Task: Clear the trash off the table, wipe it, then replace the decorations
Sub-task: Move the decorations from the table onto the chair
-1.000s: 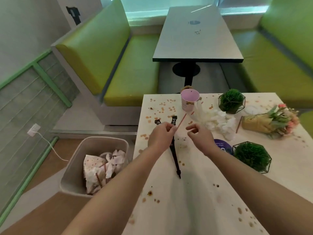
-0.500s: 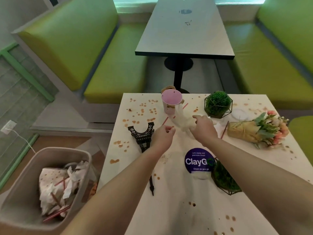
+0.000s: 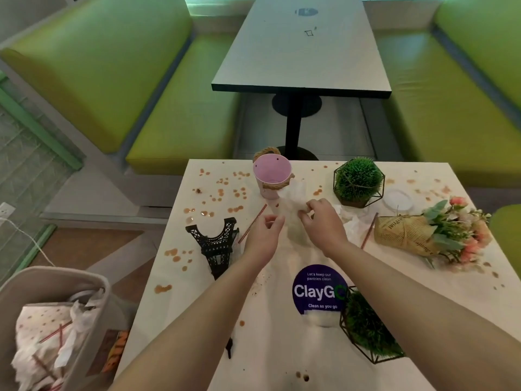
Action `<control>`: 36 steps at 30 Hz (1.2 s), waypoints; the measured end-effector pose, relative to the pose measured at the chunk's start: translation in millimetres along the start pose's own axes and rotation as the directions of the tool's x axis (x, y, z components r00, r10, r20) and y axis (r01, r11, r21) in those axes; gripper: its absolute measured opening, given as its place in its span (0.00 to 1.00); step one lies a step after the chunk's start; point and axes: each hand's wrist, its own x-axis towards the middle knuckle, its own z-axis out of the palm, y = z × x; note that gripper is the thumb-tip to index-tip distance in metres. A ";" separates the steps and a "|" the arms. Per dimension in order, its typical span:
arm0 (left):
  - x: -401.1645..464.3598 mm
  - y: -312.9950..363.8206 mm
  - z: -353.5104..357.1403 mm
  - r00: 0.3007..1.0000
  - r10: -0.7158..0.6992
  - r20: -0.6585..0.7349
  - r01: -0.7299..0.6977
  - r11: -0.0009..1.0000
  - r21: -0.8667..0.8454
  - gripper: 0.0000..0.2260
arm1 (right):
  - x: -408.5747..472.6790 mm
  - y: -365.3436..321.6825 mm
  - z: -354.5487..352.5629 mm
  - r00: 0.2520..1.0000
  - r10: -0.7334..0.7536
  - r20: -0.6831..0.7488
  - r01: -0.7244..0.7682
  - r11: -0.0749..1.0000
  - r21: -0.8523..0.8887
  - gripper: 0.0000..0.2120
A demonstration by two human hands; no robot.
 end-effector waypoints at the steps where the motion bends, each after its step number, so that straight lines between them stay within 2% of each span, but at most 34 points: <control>1: -0.6 5.0 1.5 1.000 -0.002 0.022 0.003 0.998 -0.062 0.15 | -3.0 -2.1 -3.7 1.000 -0.026 -0.015 0.026 0.999 0.043 0.08; 4: -2.5 23.0 8.0 0.995 0.011 0.099 0.009 0.980 -0.199 0.22 | -15.7 -9.7 -15.2 0.994 -0.110 0.023 0.105 0.983 0.149 0.06; 6: -1.2 31.8 11.8 0.993 -0.004 0.121 0.031 0.973 -0.229 0.26 | -25.4 -14.3 -20.5 0.992 -0.112 0.052 0.095 0.960 0.263 0.03; 8: 1.3 36.5 13.9 0.993 -0.023 0.113 0.050 0.968 -0.244 0.18 | -31.6 -16.5 -22.3 0.998 -0.052 0.032 0.035 0.917 0.397 0.02; 9: 2.0 37.5 14.4 0.993 -0.032 0.113 0.062 0.960 -0.272 0.13 | -34.2 -16.5 -22.1 1.000 -0.009 0.025 -0.004 0.883 0.469 0.04; 11: 4.0 36.9 13.9 0.992 -0.055 0.117 0.093 0.934 -0.346 0.10 | -38.9 -18.2 -19.7 0.998 0.057 0.026 -0.062 0.824 0.563 0.13; 14: 2.0 34.5 10.7 0.993 -0.085 0.088 0.113 0.905 -0.410 0.13 | -41.7 -16.5 -8.7 0.988 0.153 0.008 -0.135 0.849 0.511 0.27; 16: 1.0 31.4 6.5 0.993 -0.097 0.061 0.114 0.889 -0.443 0.16 | -46.4 -18.6 -3.3 0.972 0.222 0.077 -0.231 0.842 0.488 0.33; 18: -2.1 28.3 1.4 0.991 -0.108 0.080 0.132 0.885 -0.446 0.20 | -52.5 -21.1 1.3 0.965 0.219 0.147 -0.264 0.804 0.533 0.27; 21: -8.0 23.8 -4.5 0.976 -0.193 0.096 0.216 0.887 -0.408 0.18 | -61.4 -28.7 6.0 0.979 0.191 0.067 -0.191 0.760 0.622 0.10; 22: -9.9 20.6 -6.6 0.968 -0.235 0.085 0.249 0.882 -0.400 0.14 | -62.8 -32.0 7.2 0.981 0.192 0.041 -0.173 0.746 0.644 0.09; 24: -14.1 12.5 -11.4 0.946 -0.297 0.127 0.322 0.842 -0.432 0.10 | -64.2 -36.7 11.4 0.979 0.202 0.024 -0.166 0.725 0.669 0.14; 25: -16.8 10.3 -13.4 0.936 -0.300 0.186 0.353 0.819 -0.453 0.12 | -65.2 -38.9 13.4 0.978 0.205 0.026 -0.171 0.734 0.658 0.14; 28: -20.2 3.0 -17.0 0.921 -0.261 0.290 0.370 0.817 -0.441 0.17 | -64.6 -36.8 28.3 0.984 0.176 0.026 -0.162 0.829 0.536 0.06; 30: -18.6 -1.6 -15.7 0.930 -0.248 0.272 0.350 0.823 -0.447 0.14 | -60.7 -34.6 31.2 0.988 0.154 0.014 -0.144 0.879 0.454 0.02; 32: -15.8 -11.1 -17.0 0.927 -0.270 0.259 0.366 0.799 -0.478 0.13 | -53.1 -34.4 32.8 0.989 0.146 0.039 -0.149 0.896 0.418 0.06; 36: -8.1 -22.5 -14.3 0.889 -0.428 0.165 0.443 0.709 -0.549 0.09 | -26.8 -32.0 35.6 0.991 0.123 0.046 -0.132 0.927 0.350 0.16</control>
